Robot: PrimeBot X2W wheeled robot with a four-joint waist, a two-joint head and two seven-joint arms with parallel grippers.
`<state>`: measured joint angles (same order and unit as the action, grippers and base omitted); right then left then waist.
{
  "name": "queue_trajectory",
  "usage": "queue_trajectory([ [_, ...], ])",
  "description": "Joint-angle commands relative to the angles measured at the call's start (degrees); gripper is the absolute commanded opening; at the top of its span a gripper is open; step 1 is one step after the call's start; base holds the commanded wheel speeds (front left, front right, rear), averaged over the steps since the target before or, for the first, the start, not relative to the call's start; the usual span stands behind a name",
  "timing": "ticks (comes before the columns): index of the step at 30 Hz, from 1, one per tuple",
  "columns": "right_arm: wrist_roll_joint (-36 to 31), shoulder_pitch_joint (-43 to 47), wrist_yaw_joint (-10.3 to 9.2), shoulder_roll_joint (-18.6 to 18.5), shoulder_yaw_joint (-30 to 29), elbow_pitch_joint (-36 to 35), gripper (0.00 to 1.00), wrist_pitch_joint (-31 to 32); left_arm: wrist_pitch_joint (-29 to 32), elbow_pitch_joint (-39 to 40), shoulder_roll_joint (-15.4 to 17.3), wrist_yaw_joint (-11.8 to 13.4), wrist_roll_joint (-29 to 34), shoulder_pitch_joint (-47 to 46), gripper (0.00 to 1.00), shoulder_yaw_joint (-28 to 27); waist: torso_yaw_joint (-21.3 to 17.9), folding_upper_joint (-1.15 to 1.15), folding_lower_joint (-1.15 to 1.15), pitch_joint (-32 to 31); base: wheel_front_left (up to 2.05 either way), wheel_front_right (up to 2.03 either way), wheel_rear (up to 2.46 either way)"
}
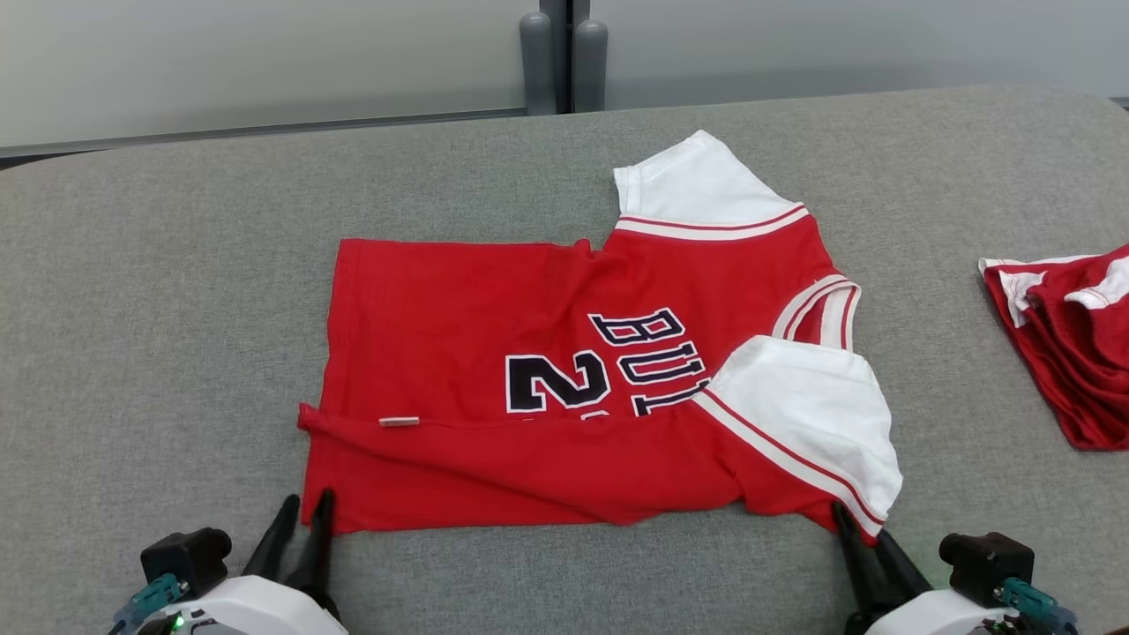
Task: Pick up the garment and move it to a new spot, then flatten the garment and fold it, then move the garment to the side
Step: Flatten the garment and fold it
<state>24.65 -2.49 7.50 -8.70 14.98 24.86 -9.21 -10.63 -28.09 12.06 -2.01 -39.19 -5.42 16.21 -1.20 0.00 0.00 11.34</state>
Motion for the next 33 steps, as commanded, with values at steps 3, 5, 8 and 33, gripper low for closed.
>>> queue_trajectory([
  [3,0.9,-0.8,-0.07,-1.3,0.5,0.7,0.0,-0.9,0.1,-1.6,-0.3,-0.8,0.0,0.1,0.0,0.8,0.1,0.0,0.0,0.1,0.0,0.0,0.0],
  [5,1.3,-0.6,-0.07,-2.7,0.0,0.0,0.0,-1.7,-1.1,-0.6,0.3,-0.3,0.4,1.0,0.0,0.3,0.5,0.0,0.0,-0.2,0.0,0.0,0.0],
  [8,1.7,0.7,-0.07,-4.1,-1.0,-1.3,0.0,-2.1,-2.1,1.6,1.0,0.3,0.7,2.3,0.0,-0.3,1.2,0.0,0.0,-0.9,0.0,0.0,0.0],
  [33,5.5,20.7,-0.08,-6.4,-7.3,-18.9,1.0,8.2,6.8,19.1,5.4,8.4,-0.5,17.1,1.0,-0.4,4.4,0.0,0.0,-8.6,0.0,0.0,0.0],
])
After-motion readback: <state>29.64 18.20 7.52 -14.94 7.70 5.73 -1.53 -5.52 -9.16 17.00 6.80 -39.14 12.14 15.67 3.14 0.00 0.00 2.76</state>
